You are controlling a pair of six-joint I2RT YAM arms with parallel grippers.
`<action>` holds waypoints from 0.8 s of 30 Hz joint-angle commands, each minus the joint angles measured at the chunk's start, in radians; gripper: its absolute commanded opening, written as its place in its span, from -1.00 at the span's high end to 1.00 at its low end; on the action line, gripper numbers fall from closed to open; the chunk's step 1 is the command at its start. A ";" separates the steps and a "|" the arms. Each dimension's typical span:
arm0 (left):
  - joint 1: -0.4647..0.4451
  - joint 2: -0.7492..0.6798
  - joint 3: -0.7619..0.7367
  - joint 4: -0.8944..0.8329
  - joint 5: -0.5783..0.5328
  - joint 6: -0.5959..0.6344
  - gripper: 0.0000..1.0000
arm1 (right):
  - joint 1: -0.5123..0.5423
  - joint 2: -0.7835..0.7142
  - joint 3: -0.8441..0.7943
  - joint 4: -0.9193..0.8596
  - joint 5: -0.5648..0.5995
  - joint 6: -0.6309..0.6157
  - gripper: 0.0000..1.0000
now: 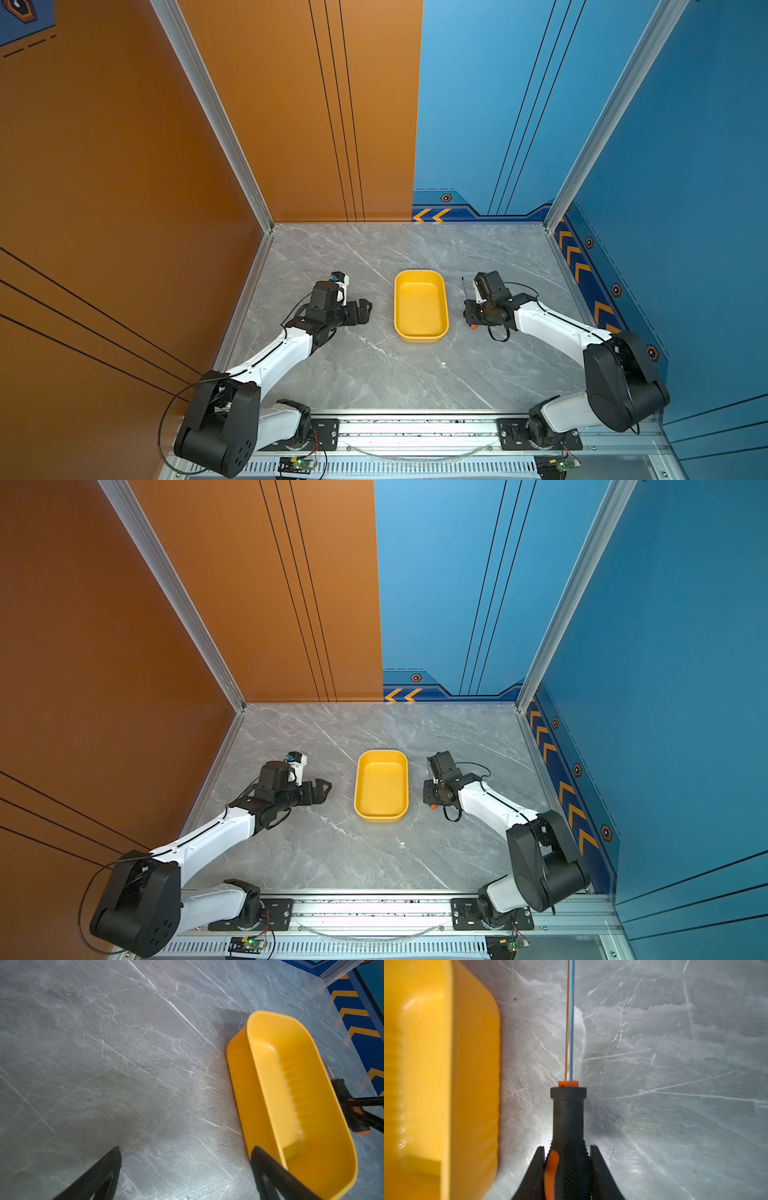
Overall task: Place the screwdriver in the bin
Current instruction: 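Lift the screwdriver with the right gripper and carry it over the yellow bin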
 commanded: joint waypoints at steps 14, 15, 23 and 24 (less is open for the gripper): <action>-0.011 0.029 0.028 0.017 0.036 -0.016 -0.96 | 0.346 -0.040 0.288 -0.049 0.307 0.213 1.00; -0.010 0.031 0.028 0.017 0.036 -0.016 -0.96 | 0.377 -0.022 0.290 -0.038 0.344 0.253 1.00; -0.011 0.024 0.030 0.008 0.037 -0.011 -0.96 | 0.465 0.109 0.313 -0.075 0.411 0.405 1.00; -0.011 0.024 0.032 0.005 0.036 -0.008 -0.96 | 0.467 0.121 0.310 -0.085 0.410 0.419 1.00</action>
